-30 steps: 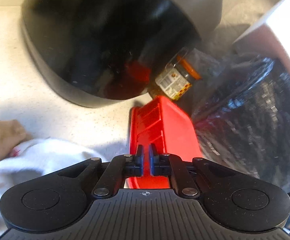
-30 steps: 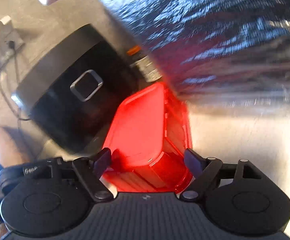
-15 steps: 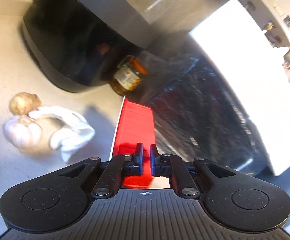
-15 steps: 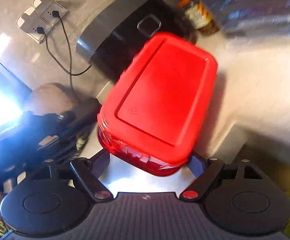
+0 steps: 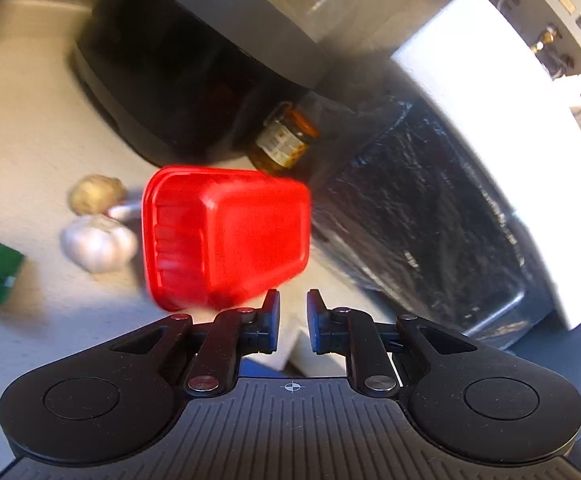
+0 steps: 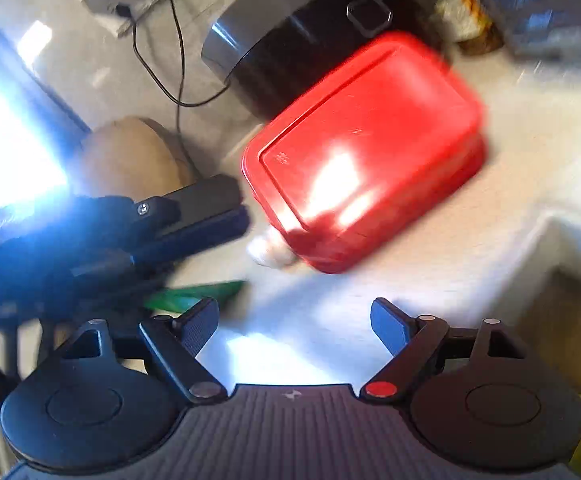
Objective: Collect trash
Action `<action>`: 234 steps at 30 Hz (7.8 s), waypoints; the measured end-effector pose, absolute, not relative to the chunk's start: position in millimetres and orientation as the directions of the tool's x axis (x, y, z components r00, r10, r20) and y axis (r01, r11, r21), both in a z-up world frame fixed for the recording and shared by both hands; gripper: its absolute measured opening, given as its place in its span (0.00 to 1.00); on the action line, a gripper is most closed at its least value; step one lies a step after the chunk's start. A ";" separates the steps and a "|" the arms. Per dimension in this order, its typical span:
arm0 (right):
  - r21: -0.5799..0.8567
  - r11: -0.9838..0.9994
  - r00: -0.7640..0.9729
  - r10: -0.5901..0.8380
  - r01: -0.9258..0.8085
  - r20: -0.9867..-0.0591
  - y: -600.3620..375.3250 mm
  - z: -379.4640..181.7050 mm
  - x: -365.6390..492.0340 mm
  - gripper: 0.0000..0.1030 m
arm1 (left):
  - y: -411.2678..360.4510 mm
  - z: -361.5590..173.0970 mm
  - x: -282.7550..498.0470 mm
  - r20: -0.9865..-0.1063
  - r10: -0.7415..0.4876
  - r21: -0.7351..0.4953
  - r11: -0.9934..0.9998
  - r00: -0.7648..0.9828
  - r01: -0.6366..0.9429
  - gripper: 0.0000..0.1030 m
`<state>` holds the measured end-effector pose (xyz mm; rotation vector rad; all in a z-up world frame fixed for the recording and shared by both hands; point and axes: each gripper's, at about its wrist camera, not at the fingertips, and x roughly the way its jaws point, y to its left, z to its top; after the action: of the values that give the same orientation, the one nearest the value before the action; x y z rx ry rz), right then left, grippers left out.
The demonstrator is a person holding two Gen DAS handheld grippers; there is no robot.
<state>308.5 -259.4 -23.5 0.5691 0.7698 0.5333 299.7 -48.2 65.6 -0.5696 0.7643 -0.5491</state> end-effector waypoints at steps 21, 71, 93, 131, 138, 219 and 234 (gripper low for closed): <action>-0.017 0.999 0.757 0.023 -0.045 -0.653 -313.7 26.1 286.6 0.98 | 2.3 72.4 275.5 -0.497 -0.392 -0.472 0.871 0.774 0.138 0.17; -0.370 0.907 0.907 0.031 -0.202 -0.420 -269.3 25.0 411.7 0.85 | 31.0 54.5 298.9 -0.550 -0.430 -0.446 0.876 0.716 0.183 0.17; 0.595 0.790 0.852 0.201 0.151 -0.483 -371.1 -35.6 457.2 0.79 | -119.7 7.4 481.1 -0.475 -0.531 -0.632 0.761 0.702 0.147 0.18; 0.980 0.201 0.615 0.774 -0.007 -0.154 -345.2 -84.7 277.1 0.99 | -16.2 32.5 269.2 -0.522 -0.660 -0.641 0.722 0.540 0.262 0.25; 0.911 0.289 0.433 0.890 -0.294 -0.143 -243.3 27.9 317.8 1.00 | 51.5 66.0 216.2 -0.517 -0.490 -0.493 0.841 0.702 0.224 0.25; 0.035 0.992 0.828 0.119 -0.120 -0.548 -378.4 -18.8 161.7 0.56 | -95.9 30.7 143.9 -0.555 -0.556 -0.392 0.831 0.619 0.395 0.13; 0.016 0.995 0.631 -0.050 0.099 -0.774 -453.3 -186.6 100.1 0.56 | -233.5 -278.7 184.2 -0.875 -0.410 -0.330 0.894 0.257 0.303 0.13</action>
<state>100.1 -453.3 -186.6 0.0588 0.8836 -0.0853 184.2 -233.5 -278.7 -0.1023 1.2189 -0.4847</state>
